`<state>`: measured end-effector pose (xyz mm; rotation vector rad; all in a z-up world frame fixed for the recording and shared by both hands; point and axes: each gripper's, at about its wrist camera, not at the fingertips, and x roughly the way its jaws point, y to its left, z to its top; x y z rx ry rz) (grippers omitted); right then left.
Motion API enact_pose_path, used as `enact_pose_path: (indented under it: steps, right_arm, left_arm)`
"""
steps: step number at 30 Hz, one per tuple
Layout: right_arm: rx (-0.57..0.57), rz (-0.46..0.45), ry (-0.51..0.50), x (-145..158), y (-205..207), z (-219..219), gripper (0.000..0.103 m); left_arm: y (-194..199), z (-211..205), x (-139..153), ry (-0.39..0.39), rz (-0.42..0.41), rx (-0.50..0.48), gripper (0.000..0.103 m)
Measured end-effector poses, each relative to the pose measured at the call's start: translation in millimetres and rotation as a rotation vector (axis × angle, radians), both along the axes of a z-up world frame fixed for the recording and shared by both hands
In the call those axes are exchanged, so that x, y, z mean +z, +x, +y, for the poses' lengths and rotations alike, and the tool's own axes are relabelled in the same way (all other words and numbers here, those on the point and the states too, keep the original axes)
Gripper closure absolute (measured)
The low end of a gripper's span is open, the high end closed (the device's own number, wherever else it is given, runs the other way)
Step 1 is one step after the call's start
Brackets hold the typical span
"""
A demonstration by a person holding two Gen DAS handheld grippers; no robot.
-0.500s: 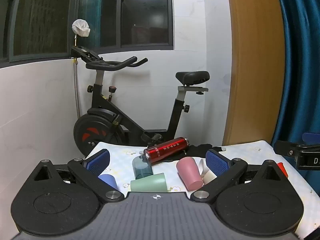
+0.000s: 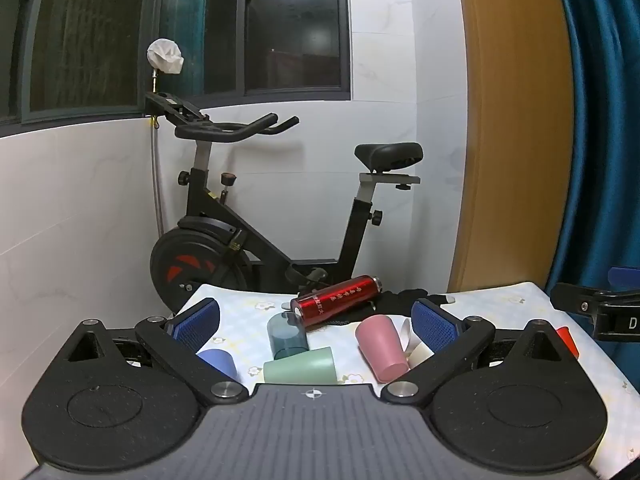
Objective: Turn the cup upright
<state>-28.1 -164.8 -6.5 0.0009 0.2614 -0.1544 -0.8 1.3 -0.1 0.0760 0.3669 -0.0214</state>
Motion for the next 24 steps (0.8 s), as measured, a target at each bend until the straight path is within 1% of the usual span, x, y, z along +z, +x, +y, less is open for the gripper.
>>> enact_pose_path:
  steps: [5,9,24]
  right_arm:
    - [-0.008,0.003,-0.001,-5.4,-0.7,-0.9,0.0]
    - [-0.012,0.006,-0.002,-1.5,0.9,1.1,0.0]
    - [-0.013,0.007,0.001,-1.3,1.5,0.0,0.0]
  left_arm:
    - [-0.2,-0.6,-0.2,-0.002,0.001,0.001,0.0]
    - [-1.0,1.9,1.6,-0.008,0.002,0.006,0.0]
    - [-0.9,1.6,2.3,-0.007,0.003,0.006,0.0]
